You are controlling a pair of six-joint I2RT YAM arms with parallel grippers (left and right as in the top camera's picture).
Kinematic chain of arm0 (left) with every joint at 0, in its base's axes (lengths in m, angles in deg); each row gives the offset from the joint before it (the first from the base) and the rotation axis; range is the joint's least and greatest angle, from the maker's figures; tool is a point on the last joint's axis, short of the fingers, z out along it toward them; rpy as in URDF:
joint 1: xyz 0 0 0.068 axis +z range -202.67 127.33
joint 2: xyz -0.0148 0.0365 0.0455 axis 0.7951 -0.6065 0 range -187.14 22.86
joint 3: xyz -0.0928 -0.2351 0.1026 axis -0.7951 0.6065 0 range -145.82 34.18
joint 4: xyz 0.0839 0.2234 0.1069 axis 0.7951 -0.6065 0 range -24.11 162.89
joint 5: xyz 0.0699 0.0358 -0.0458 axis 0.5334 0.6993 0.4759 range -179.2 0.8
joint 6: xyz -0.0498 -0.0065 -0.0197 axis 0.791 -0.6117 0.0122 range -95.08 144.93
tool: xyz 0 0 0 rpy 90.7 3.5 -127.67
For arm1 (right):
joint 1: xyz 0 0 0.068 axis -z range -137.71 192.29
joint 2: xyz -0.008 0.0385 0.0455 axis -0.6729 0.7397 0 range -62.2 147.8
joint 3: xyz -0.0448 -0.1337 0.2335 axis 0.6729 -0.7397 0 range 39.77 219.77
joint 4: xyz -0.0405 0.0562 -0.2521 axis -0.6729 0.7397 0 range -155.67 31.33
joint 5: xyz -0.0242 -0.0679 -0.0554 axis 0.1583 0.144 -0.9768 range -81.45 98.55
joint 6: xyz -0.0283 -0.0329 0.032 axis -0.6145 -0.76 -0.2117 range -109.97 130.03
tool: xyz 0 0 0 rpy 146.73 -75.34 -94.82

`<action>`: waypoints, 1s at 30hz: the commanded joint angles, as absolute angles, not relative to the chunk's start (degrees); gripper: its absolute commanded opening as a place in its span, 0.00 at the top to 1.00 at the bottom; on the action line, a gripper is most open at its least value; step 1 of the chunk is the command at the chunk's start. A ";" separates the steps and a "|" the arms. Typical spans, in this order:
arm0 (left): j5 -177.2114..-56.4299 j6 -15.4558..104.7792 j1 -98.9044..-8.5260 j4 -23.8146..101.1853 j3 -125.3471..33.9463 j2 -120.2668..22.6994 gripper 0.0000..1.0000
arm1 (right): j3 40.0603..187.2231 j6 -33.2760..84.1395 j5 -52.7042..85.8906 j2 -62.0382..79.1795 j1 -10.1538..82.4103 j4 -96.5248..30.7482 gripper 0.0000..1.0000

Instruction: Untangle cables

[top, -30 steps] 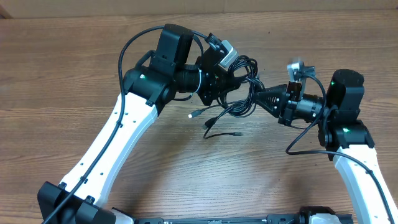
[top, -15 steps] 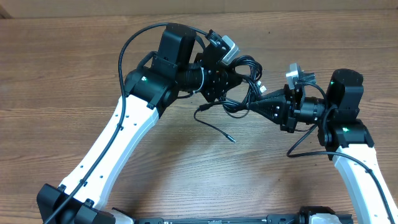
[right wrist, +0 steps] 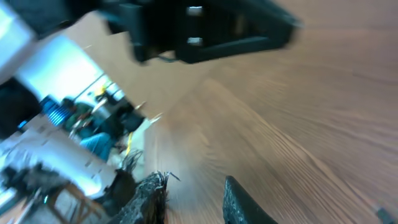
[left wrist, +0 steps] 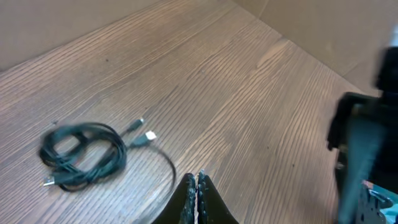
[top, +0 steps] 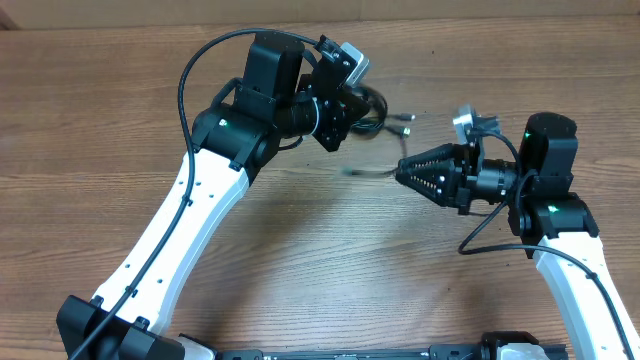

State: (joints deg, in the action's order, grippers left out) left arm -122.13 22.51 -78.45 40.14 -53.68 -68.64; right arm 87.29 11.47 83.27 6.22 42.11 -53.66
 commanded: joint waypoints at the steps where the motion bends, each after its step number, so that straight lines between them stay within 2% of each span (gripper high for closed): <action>1: -123.75 23.69 -78.45 40.34 -54.90 -68.23 0.96 | 87.36 14.74 77.56 5.43 42.15 -53.49 0.71; 3: -123.36 23.67 -78.45 40.12 -54.90 -68.23 0.93 | 87.36 14.77 77.04 5.43 42.15 -53.47 0.63; 6: -120.38 23.71 -78.45 39.11 -54.90 -68.23 0.90 | 87.36 15.07 71.18 5.43 42.15 -51.81 0.56; 8: -116.78 23.95 -78.45 37.93 -54.90 -68.23 0.80 | 87.36 16.80 65.69 5.43 42.13 -49.99 0.47; 12: -106.18 27.06 -78.47 35.02 -54.88 -68.64 0.68 | 87.36 20.65 54.31 5.43 42.15 -46.10 0.29; 13: -101.54 29.20 -78.47 34.06 -54.86 -69.41 0.59 | 87.36 22.94 49.46 5.43 42.15 -44.42 0.23; 16: -98.81 30.09 -78.47 34.22 -54.86 -71.74 0.31 | 87.36 23.99 46.96 5.43 42.15 -43.19 0.16; 20: -97.98 30.09 -78.47 35.96 -54.86 -76.66 0.04 | 87.36 23.97 46.99 5.43 42.13 -42.43 0.12; 21: -97.52 30.07 -78.47 36.55 -54.86 -78.15 0.00 | 87.36 23.99 46.99 5.43 42.13 -42.23 0.11; 30: -90.72 31.62 -78.40 46.78 -54.86 -89.89 0.01 | 87.36 23.97 47.05 5.43 42.13 -38.82 0.08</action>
State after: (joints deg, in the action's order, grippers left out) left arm -96.30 29.59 -78.45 43.90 -53.74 -87.39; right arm 87.23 23.57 47.90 6.20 42.15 -39.43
